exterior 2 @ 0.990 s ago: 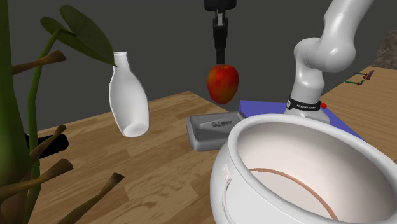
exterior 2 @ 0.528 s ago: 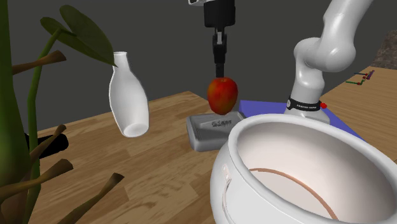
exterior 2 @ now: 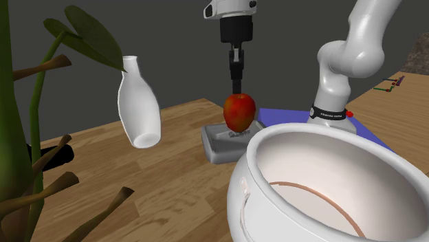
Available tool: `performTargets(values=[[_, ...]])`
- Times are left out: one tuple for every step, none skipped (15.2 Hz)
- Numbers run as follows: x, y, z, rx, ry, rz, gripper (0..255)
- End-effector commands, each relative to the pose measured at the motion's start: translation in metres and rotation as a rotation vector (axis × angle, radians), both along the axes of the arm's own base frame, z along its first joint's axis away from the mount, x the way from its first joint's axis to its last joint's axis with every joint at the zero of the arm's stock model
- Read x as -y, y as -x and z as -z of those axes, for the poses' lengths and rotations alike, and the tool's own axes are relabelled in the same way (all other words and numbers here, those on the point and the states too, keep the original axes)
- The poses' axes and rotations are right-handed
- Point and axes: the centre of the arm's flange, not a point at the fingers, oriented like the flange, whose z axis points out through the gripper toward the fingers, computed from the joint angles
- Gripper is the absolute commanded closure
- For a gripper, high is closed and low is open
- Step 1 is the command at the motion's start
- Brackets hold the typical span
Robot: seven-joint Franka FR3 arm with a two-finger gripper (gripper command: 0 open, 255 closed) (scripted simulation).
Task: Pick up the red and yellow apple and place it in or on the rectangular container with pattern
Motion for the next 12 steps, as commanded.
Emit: performTargets(values=[[0.0, 0.0, 0.0, 0.0, 0.0, 0.0, 255], [0.0, 0.0, 0.0, 0.0, 0.0, 0.0, 255], [0.0, 0.0, 0.0, 0.0, 0.0, 0.0, 255], [0.0, 0.0, 0.0, 0.0, 0.0, 0.0, 0], [0.0, 0.0, 0.0, 0.0, 0.0, 0.0, 0], [0.0, 0.0, 0.0, 0.0, 0.0, 0.0, 0], [0.0, 0.0, 0.0, 0.0, 0.0, 0.0, 0], [0.0, 0.0, 0.0, 0.0, 0.0, 0.0, 0], [0.0, 0.0, 0.0, 0.0, 0.0, 0.0, 0], [0.001, -0.001, -0.013, 0.0, 0.0, 0.0, 0], [0.001, -0.002, -0.026, 0.0, 0.0, 0.0, 0], [0.002, -0.003, -0.039, 0.0, 0.0, 0.0, 0]])
